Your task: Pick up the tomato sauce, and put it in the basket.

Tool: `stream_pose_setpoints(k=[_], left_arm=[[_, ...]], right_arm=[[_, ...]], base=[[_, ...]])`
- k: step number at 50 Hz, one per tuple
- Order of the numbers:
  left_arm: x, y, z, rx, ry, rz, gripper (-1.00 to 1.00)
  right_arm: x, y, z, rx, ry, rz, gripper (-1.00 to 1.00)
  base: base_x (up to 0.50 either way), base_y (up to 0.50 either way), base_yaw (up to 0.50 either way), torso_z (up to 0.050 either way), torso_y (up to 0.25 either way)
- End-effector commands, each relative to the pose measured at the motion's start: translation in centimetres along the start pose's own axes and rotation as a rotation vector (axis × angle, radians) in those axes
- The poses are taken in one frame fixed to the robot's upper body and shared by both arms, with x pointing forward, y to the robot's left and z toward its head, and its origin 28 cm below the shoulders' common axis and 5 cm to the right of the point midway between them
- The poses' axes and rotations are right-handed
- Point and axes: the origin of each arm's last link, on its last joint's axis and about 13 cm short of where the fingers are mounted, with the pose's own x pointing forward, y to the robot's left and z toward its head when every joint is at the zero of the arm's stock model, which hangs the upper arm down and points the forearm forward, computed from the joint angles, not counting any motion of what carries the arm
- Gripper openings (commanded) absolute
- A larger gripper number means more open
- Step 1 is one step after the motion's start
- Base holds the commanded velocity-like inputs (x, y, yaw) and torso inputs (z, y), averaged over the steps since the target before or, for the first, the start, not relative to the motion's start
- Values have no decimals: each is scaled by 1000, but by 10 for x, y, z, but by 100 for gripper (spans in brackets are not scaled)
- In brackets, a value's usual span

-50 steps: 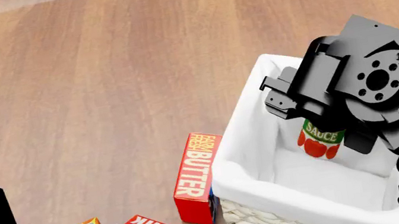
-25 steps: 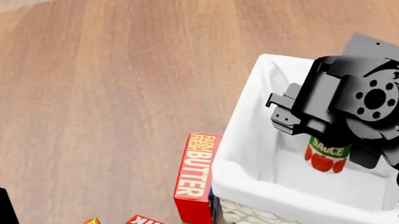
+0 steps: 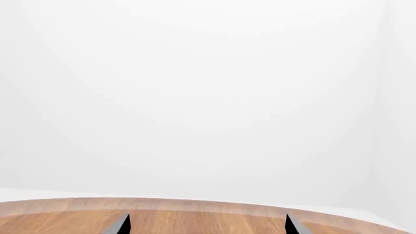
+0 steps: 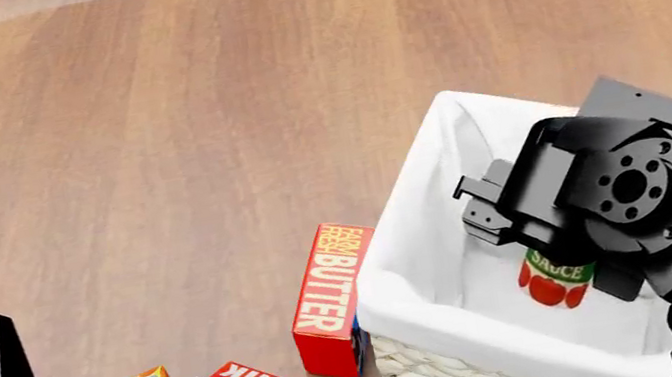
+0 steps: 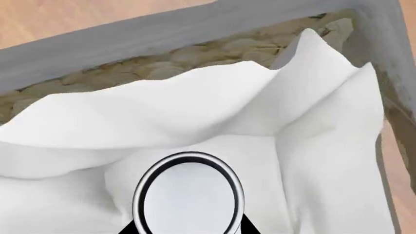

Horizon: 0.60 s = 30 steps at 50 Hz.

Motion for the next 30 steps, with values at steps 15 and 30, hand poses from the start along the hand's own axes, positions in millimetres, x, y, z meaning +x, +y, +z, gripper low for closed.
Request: stream_pose_setpoints(k=[15,30], left_arm=[[0,1,1,2,0,4,100],[0,1,1,0,2,1,100]], right_arm=[[11,1,-7,-21,6,-7,-100],[10,1,-6,-6,1,16,-100]], base=[[0,0,0,0,0],[0,0,0,0,0]])
